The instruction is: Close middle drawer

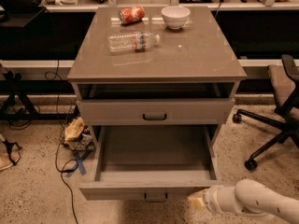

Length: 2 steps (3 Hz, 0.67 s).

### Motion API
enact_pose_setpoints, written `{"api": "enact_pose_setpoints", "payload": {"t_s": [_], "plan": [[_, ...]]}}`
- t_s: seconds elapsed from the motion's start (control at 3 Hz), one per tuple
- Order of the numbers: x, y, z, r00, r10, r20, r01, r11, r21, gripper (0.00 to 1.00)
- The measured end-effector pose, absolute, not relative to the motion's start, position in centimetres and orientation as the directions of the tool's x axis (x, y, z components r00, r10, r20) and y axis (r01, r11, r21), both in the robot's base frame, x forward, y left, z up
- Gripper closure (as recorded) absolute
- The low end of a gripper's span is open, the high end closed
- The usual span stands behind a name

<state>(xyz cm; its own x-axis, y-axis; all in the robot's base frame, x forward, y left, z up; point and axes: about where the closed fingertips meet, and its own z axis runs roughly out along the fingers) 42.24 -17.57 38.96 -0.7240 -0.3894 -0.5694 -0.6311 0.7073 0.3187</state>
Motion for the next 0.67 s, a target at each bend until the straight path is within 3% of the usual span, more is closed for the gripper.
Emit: {"api": "enact_pose_setpoints", "payload": {"t_s": [0.67], "plan": [[44.74,-17.85,38.85,-0.687,-0.386,-0.615,-0.647,0.712,0.275,1.00]]}}
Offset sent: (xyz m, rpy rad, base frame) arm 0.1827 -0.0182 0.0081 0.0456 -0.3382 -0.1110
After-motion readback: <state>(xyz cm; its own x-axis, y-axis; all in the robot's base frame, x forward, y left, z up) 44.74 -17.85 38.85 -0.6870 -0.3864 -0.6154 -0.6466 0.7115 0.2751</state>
